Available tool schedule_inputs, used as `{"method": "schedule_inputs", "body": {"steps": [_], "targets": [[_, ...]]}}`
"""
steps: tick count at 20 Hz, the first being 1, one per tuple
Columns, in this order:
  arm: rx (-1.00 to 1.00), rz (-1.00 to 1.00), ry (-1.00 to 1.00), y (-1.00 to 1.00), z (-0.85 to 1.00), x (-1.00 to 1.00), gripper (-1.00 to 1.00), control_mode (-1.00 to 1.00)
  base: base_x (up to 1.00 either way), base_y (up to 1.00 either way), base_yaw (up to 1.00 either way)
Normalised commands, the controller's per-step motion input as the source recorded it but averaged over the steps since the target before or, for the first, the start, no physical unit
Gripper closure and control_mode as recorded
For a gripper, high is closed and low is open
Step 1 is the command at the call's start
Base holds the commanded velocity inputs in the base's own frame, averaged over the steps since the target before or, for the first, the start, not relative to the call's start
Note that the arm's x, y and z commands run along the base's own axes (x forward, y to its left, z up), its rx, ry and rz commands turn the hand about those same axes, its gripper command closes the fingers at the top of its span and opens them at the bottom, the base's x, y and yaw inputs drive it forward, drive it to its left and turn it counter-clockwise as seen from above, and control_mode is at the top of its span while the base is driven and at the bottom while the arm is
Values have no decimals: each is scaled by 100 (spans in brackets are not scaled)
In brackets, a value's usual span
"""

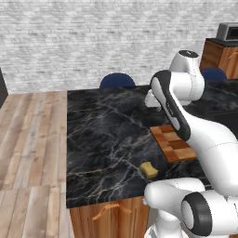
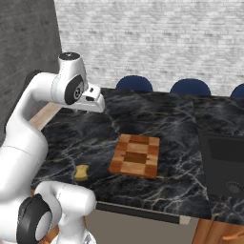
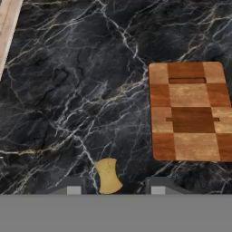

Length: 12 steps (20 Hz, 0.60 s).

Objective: Pick up the sponge from the counter and clean the cutting board by briefly scrubbing or pressing down on the cutting board. Once finished, release the sponge.

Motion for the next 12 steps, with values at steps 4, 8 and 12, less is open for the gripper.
{"method": "schedule_inputs", "body": {"steps": [4,8,12], "targets": [[0,0,0,0,-6,-19,-100,-100,0,0,0],[-4,0,2,7,-35,-18,-100,-100,0,0,0],[-8,0,12,13,-58,-14,-100,-100,0,0,0]]}}
